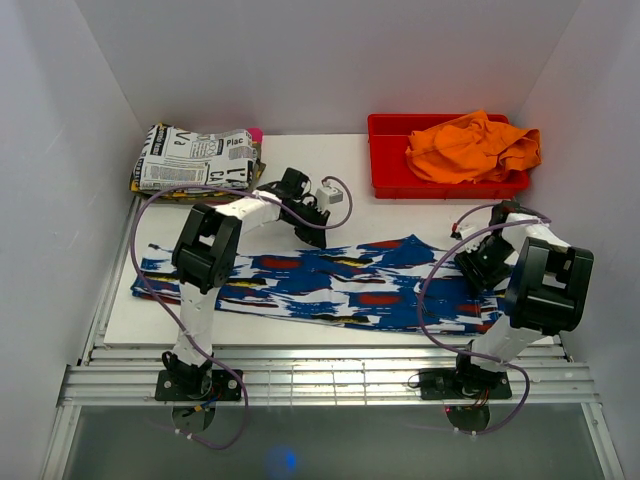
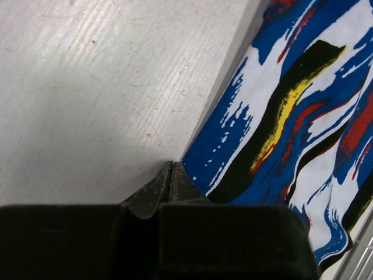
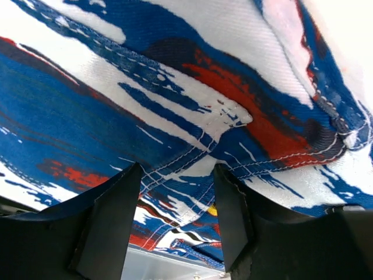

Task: Fold and stack the trousers
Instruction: Fold the trousers

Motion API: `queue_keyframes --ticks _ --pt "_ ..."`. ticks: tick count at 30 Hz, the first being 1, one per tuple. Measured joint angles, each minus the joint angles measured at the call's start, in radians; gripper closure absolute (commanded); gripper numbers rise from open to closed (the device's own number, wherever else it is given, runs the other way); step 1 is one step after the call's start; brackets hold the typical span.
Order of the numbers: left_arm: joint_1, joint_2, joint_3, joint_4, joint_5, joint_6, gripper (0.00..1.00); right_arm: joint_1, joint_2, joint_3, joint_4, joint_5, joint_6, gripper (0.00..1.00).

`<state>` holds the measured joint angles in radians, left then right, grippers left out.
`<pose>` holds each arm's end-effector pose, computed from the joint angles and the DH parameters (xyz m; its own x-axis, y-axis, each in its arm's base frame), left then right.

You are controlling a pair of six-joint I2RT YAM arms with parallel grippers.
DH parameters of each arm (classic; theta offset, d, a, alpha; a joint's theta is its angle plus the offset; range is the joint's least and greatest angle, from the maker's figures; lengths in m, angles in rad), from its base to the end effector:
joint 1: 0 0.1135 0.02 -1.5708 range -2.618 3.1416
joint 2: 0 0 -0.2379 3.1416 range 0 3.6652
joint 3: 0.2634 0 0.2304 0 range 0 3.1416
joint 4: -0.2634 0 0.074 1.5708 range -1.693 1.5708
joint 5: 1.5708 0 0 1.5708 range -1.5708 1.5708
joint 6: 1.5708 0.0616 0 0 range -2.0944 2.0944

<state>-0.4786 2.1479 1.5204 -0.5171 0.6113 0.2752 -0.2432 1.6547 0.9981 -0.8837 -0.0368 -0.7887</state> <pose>0.3535 -0.2232 0.1175 -0.6181 0.5714 -0.5399 0.7853 0.4804 -0.3906 0.2499 -0.0597 0.1268 -0.8537 -0.5186 -0.0476 -0.5194 0.8545 0.0043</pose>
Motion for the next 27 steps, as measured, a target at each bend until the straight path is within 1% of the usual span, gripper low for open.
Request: queue_keyframes --ticks 5,9,10,11,13,14,15,18,23,25,27 --pt "0.019 -0.003 -0.002 0.002 -0.009 -0.011 1.00 -0.010 0.011 0.003 0.027 0.050 -0.015 0.43" --pt "0.077 -0.003 0.002 0.001 -0.025 -0.027 1.00 -0.014 0.043 0.038 0.020 0.068 -0.024 0.43" --pt "0.096 -0.003 0.005 -0.005 -0.028 -0.029 0.97 -0.016 0.053 0.051 0.018 0.068 -0.024 0.43" --pt "0.113 -0.003 0.010 -0.010 -0.031 -0.029 0.75 -0.017 0.059 0.061 0.018 0.066 -0.024 0.43" --pt "0.139 -0.007 0.012 -0.018 -0.018 -0.028 0.56 -0.019 0.071 0.081 0.020 0.060 -0.026 0.43" --pt "0.151 -0.014 0.009 -0.023 -0.003 -0.028 0.41 -0.020 0.073 0.087 0.022 0.054 -0.027 0.43" --pt "0.158 -0.021 0.006 -0.027 0.010 -0.025 0.39 -0.021 0.073 0.089 0.023 0.049 -0.028 0.43" --pt "0.149 -0.040 0.005 -0.037 0.047 -0.040 0.37 -0.021 0.073 0.090 0.023 0.040 -0.032 0.44" --pt "0.060 -0.041 0.005 -0.044 0.070 -0.053 0.36 -0.021 0.073 0.090 0.023 0.032 -0.034 0.45" --pt "0.022 -0.036 0.005 -0.047 0.070 -0.056 0.36 -0.021 0.073 0.090 0.023 0.031 -0.034 0.45" --pt "-0.008 -0.023 0.005 -0.050 0.066 -0.056 0.40 -0.021 0.073 0.090 0.023 0.031 -0.034 0.46"
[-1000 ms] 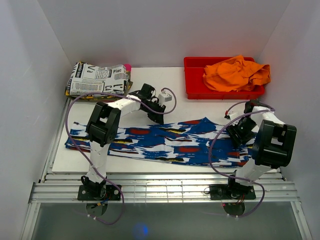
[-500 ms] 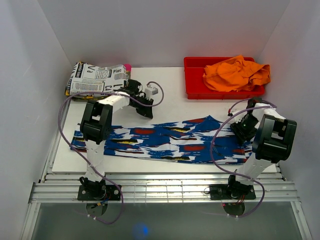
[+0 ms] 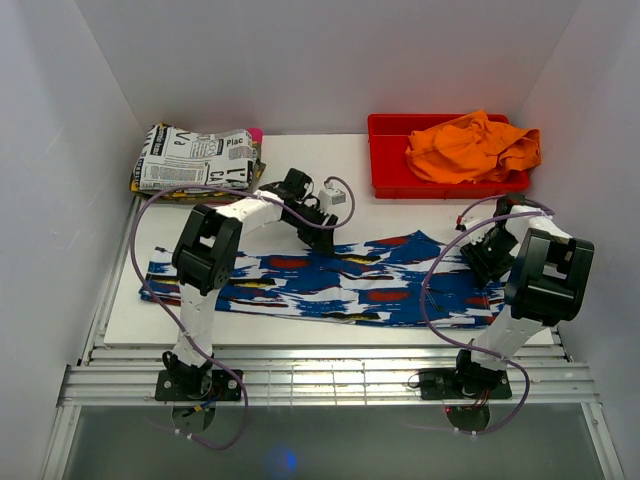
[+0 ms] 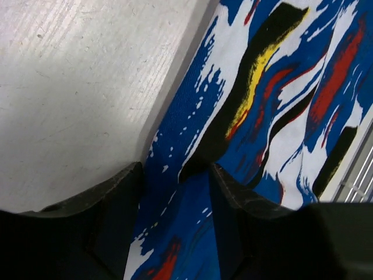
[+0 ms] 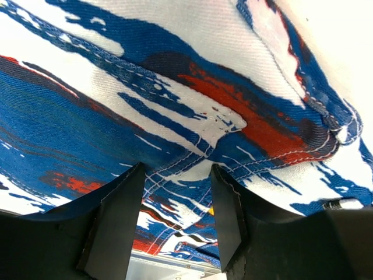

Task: Fold and stack the trousers
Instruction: Fold the trousers

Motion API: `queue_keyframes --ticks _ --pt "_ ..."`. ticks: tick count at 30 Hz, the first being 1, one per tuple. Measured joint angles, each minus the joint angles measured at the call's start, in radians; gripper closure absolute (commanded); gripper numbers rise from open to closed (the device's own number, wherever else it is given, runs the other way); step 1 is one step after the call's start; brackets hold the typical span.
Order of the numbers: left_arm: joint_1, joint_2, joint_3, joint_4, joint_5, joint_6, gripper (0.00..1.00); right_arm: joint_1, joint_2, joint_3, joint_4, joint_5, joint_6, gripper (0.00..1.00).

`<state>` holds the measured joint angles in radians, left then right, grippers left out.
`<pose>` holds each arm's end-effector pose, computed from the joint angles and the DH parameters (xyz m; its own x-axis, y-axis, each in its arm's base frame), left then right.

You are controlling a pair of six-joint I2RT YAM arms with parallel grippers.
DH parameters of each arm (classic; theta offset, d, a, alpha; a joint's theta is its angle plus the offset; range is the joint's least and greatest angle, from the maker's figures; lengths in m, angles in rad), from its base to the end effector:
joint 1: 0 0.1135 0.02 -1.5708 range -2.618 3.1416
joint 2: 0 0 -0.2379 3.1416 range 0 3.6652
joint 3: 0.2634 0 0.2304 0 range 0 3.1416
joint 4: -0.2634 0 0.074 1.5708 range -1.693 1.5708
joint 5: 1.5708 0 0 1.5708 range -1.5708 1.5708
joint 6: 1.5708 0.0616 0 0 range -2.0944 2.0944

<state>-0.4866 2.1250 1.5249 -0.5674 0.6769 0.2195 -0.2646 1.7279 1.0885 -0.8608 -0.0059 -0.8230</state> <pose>0.3449 -0.2261 0.1274 -0.6668 0.5448 -0.5085 0.7449 0.4666 -0.4769 0.2714 -0.0732 0.1286 -0.8462 -0.5303 -0.0523 -0.5283 0.8477 -0.0477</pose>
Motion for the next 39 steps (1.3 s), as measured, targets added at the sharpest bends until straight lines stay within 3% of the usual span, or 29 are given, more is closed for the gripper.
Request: queue_keyframes --ticks 3,4,8,19,21,22,24,25,26,27,30,34,39 --pt "-0.017 0.006 -0.002 0.004 -0.012 0.003 0.63 0.000 0.000 0.000 0.000 0.000 0.000 0.47" --pt "-0.018 0.006 -0.012 0.008 -0.016 0.007 0.75 0.000 0.000 0.000 0.000 0.001 0.000 0.47" --pt "-0.016 -0.002 -0.050 0.030 -0.024 0.023 0.99 0.000 0.000 0.000 0.000 0.003 -0.004 0.48" --pt "0.068 -0.033 -0.097 0.044 -0.034 0.020 1.00 0.010 0.000 0.008 -0.006 -0.055 -0.021 0.51" --pt "0.083 -0.035 -0.097 0.039 -0.037 0.025 0.88 0.016 0.000 0.019 -0.012 -0.072 -0.019 0.46" --pt "0.089 -0.037 -0.095 0.034 -0.045 0.029 0.69 0.018 0.000 0.028 -0.020 -0.082 -0.020 0.37" --pt "0.099 -0.039 -0.087 0.017 -0.064 0.027 0.52 0.022 -0.001 0.044 -0.041 -0.097 -0.023 0.28" --pt "0.106 -0.043 -0.080 0.009 -0.071 0.029 0.24 0.022 -0.002 0.061 -0.061 -0.119 -0.021 0.25" --pt "0.112 -0.050 -0.076 0.003 -0.084 0.035 0.18 0.022 -0.006 0.080 -0.080 -0.140 -0.019 0.22" --pt "0.121 -0.066 -0.071 -0.007 -0.084 0.029 0.02 0.022 -0.012 0.099 -0.096 -0.156 -0.020 0.21" --pt "0.154 -0.116 -0.074 -0.031 -0.144 0.021 0.02 0.022 -0.044 0.182 -0.146 -0.204 -0.018 0.17" --pt "0.265 -0.214 -0.074 -0.100 -0.154 0.006 0.02 0.004 -0.108 0.219 -0.170 -0.222 -0.018 0.04" --pt "0.591 -0.394 -0.101 -0.190 -0.148 0.054 0.02 -0.141 -0.087 0.219 -0.196 -0.216 -0.007 0.02"
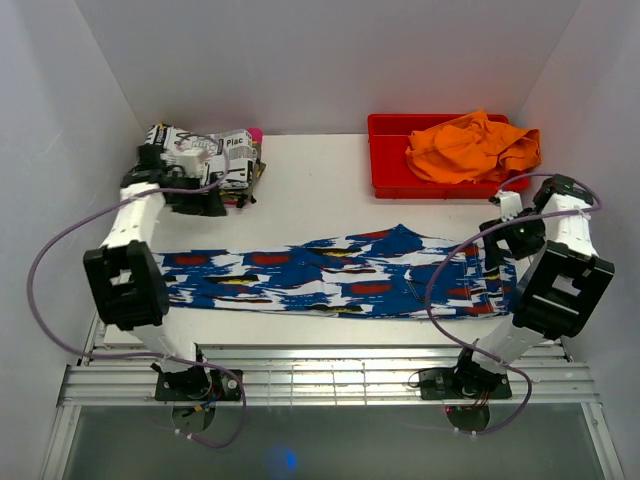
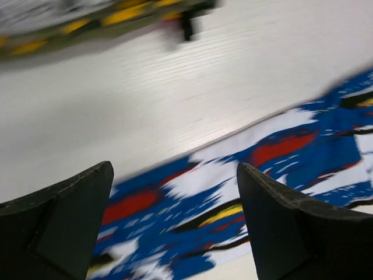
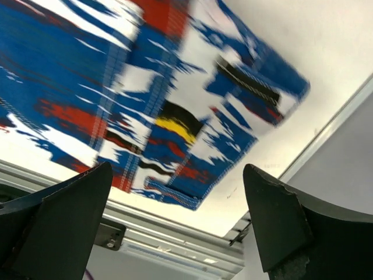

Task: Fold and stack the trousers
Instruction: Fold the trousers

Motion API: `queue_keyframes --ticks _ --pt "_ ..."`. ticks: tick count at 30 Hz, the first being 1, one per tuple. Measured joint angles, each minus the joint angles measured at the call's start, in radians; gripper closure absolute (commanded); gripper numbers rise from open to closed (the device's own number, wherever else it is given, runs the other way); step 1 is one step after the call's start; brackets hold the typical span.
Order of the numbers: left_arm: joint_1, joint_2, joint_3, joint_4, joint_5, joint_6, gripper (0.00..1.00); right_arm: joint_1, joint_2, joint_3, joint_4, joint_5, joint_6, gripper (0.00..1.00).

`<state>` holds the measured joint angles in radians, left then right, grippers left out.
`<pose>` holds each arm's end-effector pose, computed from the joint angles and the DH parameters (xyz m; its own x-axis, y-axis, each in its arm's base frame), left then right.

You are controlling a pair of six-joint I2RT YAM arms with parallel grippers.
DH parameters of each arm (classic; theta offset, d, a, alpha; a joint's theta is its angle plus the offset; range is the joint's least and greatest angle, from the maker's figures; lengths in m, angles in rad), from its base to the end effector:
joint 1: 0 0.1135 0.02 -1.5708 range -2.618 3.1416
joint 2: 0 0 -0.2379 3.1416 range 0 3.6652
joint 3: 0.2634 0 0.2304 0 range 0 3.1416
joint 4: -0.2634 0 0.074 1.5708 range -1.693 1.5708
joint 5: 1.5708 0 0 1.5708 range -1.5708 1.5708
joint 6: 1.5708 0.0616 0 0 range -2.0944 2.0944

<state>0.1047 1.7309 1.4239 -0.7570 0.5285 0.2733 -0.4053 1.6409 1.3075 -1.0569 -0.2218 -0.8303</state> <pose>0.3512 0.0057 0.2271 -0.7959 0.1507 -0.5864 0.3822 0.8762 -0.2935 0.2724 -0.1021 0.2028 -0.8671 -0.4115 -0.2809 -0.4323 0.9016 0.0135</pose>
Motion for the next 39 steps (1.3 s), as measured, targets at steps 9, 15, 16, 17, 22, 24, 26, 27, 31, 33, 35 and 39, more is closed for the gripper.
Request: queue_keyframes --ticks 9,15,16,17,22,24,26,27,31,33,35,39 --pt "0.528 -0.178 -0.157 -0.086 -0.062 0.139 0.02 -0.171 0.139 -0.032 0.049 0.056 0.038 0.09" --pt "0.676 -0.057 -0.148 -0.142 -0.084 0.213 0.08 -0.168 0.229 -0.083 0.088 0.096 0.064 0.48" --pt "0.695 -0.027 -0.143 -0.152 -0.088 0.225 0.09 -0.171 0.233 -0.079 0.086 0.100 0.073 0.50" --pt "0.714 0.001 -0.138 -0.162 -0.093 0.237 0.12 -0.175 0.235 -0.077 0.087 0.101 0.080 0.50" --pt "0.737 0.080 -0.146 -0.177 -0.121 0.277 0.19 -0.187 0.243 -0.067 0.080 0.107 0.090 0.51" --pt "0.737 0.082 -0.167 -0.166 -0.124 0.285 0.23 -0.187 0.244 -0.066 0.079 0.108 0.090 0.51" --pt "0.737 0.084 -0.193 -0.151 -0.128 0.287 0.25 -0.187 0.244 -0.066 0.078 0.108 0.090 0.51" --pt "0.737 0.086 -0.204 -0.143 -0.130 0.286 0.28 -0.187 0.244 -0.066 0.077 0.108 0.090 0.51" --pt "0.737 0.105 -0.224 -0.113 -0.142 0.277 0.43 -0.187 0.244 -0.066 0.076 0.108 0.089 0.51" --pt "0.737 0.111 -0.224 -0.101 -0.140 0.271 0.52 -0.187 0.244 -0.066 0.074 0.108 0.087 0.51" --pt "0.737 0.114 -0.225 -0.095 -0.137 0.267 0.64 -0.187 0.244 -0.066 0.071 0.108 0.086 0.52" --pt "0.737 0.116 -0.229 -0.101 -0.101 0.253 0.98 -0.190 0.244 -0.066 0.063 0.104 0.083 0.57"
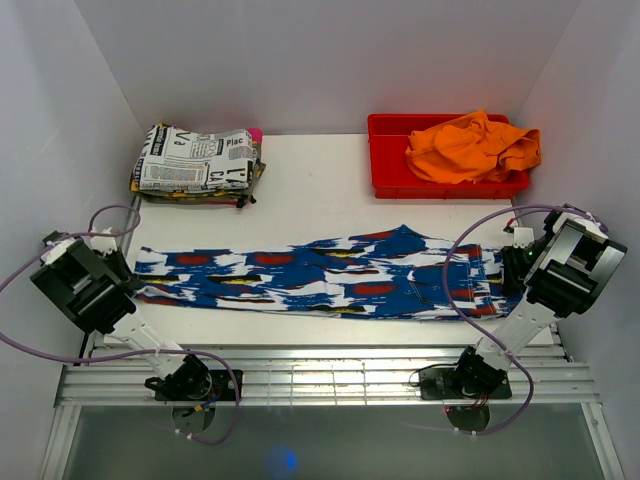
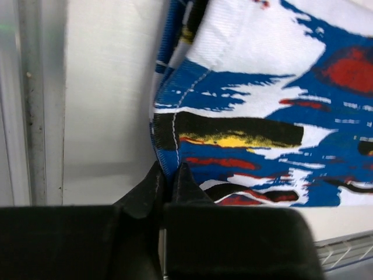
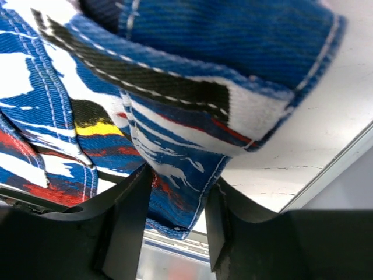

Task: Fold and stack the trousers
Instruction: Fold the trousers

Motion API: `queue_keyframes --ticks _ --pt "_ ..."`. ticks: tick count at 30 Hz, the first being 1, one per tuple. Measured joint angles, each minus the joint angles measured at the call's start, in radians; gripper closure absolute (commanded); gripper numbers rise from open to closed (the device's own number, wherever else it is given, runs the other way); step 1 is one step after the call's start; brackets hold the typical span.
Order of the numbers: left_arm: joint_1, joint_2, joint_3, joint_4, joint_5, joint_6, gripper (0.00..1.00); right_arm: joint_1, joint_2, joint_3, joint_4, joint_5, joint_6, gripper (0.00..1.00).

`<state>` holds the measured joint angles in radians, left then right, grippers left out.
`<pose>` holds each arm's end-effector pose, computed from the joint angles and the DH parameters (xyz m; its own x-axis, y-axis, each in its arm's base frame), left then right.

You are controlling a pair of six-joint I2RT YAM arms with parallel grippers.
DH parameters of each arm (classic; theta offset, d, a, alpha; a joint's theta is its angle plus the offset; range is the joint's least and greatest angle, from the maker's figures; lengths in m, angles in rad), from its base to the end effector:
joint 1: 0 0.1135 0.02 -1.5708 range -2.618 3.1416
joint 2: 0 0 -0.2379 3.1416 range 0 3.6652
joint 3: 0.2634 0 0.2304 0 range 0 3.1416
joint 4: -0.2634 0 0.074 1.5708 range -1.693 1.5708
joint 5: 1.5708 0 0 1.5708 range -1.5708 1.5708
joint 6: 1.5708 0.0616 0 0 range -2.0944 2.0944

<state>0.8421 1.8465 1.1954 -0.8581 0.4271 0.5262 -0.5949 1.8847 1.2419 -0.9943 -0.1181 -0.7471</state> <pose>0.2228 0.2113 0.1255 -0.9072 -0.3299 -0.2609 -0.2387 0.9145 -0.3266 0.2513 -0.1613 0.1196 -0.9888 -0.1456 -0.0313 -0.1485 0.9802 0.1313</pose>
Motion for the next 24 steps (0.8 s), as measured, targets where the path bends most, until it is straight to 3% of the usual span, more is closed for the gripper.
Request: queue_keyframes --ticks 4,9,17,20,24 --pt "0.000 -0.001 0.042 -0.053 0.031 -0.020 1.00 0.000 -0.001 0.000 -0.013 -0.020 -0.014 0.64" --pt "-0.009 -0.028 0.180 -0.139 0.051 -0.047 1.00 0.008 -0.013 -0.002 -0.047 -0.072 -0.027 0.66" --pt "-0.051 -0.194 0.275 -0.180 0.037 0.027 1.00 0.096 -0.085 -0.051 -0.085 -0.184 -0.046 0.69" --pt "-0.141 -0.286 0.245 -0.192 0.026 0.058 1.00 0.134 -0.106 -0.063 -0.093 -0.217 -0.045 0.70" --pt "-0.369 -0.403 0.181 -0.204 0.037 0.031 1.00 0.184 -0.124 -0.080 -0.101 -0.252 -0.038 0.70"
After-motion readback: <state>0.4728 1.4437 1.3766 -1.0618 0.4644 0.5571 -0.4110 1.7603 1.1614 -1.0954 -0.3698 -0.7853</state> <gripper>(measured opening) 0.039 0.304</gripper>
